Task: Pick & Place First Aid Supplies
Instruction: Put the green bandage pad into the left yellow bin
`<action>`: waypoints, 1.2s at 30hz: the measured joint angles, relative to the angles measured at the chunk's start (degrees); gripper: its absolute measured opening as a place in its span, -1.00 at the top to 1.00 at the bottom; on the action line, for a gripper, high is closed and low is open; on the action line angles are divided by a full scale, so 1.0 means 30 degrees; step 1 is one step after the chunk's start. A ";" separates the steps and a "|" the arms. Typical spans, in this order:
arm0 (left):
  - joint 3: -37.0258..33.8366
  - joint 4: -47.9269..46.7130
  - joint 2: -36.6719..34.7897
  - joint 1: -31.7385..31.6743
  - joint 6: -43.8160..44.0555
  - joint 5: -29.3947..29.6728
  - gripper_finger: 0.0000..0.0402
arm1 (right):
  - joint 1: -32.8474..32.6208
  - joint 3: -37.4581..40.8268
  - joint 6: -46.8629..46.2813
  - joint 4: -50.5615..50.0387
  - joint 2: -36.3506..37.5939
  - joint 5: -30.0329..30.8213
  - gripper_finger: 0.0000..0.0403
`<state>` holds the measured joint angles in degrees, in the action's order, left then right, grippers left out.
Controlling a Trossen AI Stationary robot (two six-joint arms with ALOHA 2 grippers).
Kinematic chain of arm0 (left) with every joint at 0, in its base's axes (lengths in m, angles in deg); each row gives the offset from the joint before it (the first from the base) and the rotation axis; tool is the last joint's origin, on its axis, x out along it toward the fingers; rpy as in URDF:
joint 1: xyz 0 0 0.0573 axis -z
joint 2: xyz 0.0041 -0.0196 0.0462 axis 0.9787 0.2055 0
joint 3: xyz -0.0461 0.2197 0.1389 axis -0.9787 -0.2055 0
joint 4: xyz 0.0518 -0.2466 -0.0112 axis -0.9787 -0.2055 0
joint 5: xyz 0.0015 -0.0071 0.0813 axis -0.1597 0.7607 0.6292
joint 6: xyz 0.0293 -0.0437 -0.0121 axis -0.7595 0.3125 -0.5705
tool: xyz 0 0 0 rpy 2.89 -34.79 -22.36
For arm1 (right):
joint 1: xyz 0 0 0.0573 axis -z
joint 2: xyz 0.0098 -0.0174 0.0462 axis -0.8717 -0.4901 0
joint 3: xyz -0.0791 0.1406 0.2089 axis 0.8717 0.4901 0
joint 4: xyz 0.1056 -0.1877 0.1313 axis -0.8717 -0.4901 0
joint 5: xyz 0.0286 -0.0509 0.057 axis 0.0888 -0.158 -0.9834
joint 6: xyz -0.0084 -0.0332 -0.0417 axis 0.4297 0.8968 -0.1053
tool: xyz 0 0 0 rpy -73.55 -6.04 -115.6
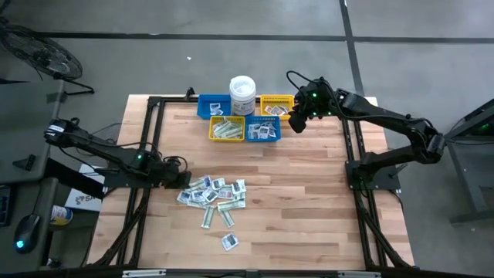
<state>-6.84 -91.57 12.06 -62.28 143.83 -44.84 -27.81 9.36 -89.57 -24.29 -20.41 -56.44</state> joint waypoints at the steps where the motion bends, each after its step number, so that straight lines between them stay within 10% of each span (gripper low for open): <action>1: -0.0003 -0.0014 0.0000 -0.0003 0.0000 0.0008 0.25 | -0.0003 0.0000 0.0000 0.0000 0.0000 0.0005 0.37; 36: 0.0474 -0.1449 0.0434 -0.0010 -0.0587 0.2218 0.24 | -0.0004 0.0000 -0.0004 0.0003 0.0000 0.0005 0.37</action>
<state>-5.42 -95.92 13.36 -62.31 142.07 -38.18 -27.82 9.36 -89.58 -24.28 -20.41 -56.43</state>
